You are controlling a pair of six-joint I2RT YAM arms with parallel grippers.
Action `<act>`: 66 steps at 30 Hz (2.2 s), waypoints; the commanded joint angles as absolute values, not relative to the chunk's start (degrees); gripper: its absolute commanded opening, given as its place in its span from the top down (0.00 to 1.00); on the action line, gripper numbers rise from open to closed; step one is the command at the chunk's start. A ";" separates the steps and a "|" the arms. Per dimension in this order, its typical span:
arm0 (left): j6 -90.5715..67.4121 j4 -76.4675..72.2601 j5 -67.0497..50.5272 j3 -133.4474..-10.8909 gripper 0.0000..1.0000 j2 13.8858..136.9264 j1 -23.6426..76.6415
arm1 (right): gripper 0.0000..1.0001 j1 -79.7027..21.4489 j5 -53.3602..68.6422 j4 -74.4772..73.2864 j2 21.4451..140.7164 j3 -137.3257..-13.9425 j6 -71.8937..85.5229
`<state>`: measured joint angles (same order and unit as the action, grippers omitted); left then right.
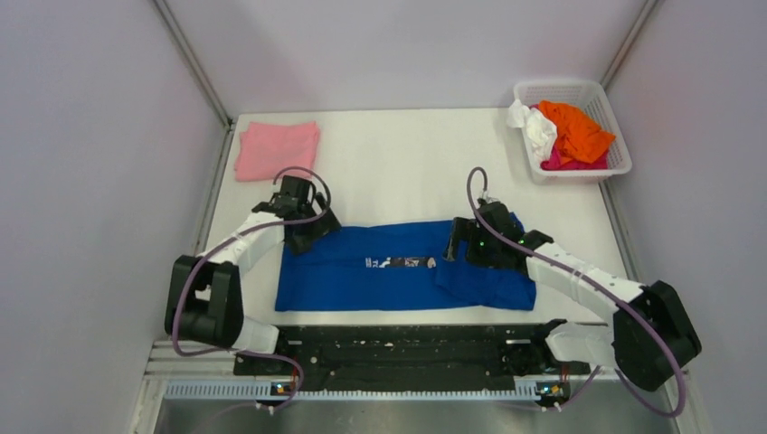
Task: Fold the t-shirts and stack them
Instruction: Rotate the tshirt 90 degrees
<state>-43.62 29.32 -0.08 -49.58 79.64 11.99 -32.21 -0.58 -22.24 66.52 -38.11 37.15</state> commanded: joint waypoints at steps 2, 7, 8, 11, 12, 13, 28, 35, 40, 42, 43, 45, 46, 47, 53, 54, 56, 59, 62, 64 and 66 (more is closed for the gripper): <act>-42.67 22.99 -4.78 -46.98 0.01 85.41 10.19 | 0.01 -31.86 -3.42 -17.89 72.36 -34.30 44.03; -43.58 21.32 -6.92 -44.11 0.01 88.57 10.09 | 0.01 -25.24 -1.56 -12.77 79.65 -33.66 44.93; -43.86 21.11 -7.23 -43.41 0.01 88.56 10.08 | 0.01 -24.34 -1.53 -11.83 81.61 -35.15 44.10; -45.03 21.74 -7.33 -40.88 0.01 86.90 10.19 | 0.01 -22.59 -2.95 -8.53 89.23 -41.33 42.43; -45.31 22.17 -7.77 -40.15 0.01 85.93 10.26 | 0.01 -21.86 -2.71 -8.00 92.51 -44.10 42.10; -45.84 22.49 -8.18 -39.20 0.01 84.57 10.63 | 0.01 -21.05 -2.34 -7.31 95.74 -47.27 41.71; -64.44 4.71 -8.97 -27.13 0.01 75.15 31.47 | 0.01 -19.66 14.59 -23.35 145.46 -117.29 21.76; -65.47 0.44 -6.77 -34.88 0.01 86.34 43.01 | 0.01 -20.58 21.00 -23.12 158.76 -139.70 23.06; -63.68 2.35 -4.93 -41.43 0.01 89.25 47.73 | 0.01 -21.38 19.57 -21.17 153.76 -140.63 17.83; -62.23 3.88 -3.79 -43.41 0.01 88.47 48.65 | 0.01 -21.70 17.46 -21.02 149.91 -140.59 15.07; -61.11 5.52 -2.89 -44.33 0.01 87.40 49.02 | 0.01 -21.82 16.16 -21.09 147.66 -140.61 13.94; -59.29 8.46 -0.80 -45.80 0.01 85.14 49.58 | 0.01 -21.89 14.07 -21.45 143.17 -140.31 12.32; -58.34 9.84 -0.61 -46.30 0.01 83.79 49.73 | 0.01 -21.89 12.63 -21.94 140.72 -139.70 11.62; -57.37 11.63 1.33 -46.51 0.01 82.26 49.82 | 0.01 -21.88 11.07 -22.31 138.14 -138.28 11.08; -52.53 22.14 6.99 -43.48 0.01 70.54 49.75 | 0.01 -22.16 2.78 -19.89 113.71 -110.31 13.14; -52.40 23.52 7.90 -42.17 0.01 69.08 49.64 | 0.01 -22.37 1.25 -19.30 109.30 -103.37 14.47; -52.18 25.65 8.78 -40.30 0.01 66.55 49.25 | 0.01 -22.94 -0.55 -18.63 100.61 -90.00 18.36; -51.57 26.56 8.07 -37.10 0.01 64.34 48.30 | 0.01 -25.66 -2.90 -16.38 88.47 -70.85 24.27; -50.83 26.90 6.15 -35.27 0.04 64.88 47.32 | 0.01 -29.05 -2.00 -13.30 78.87 -54.56 29.91; -50.38 26.70 5.11 -34.49 0.09 65.79 47.09 | 0.02 -32.25 -0.93 -14.06 74.18 -48.68 32.21; -50.45 25.75 4.33 -33.78 0.15 66.52 46.98 | 0.02 -35.03 -0.93 -16.47 70.41 -44.08 33.80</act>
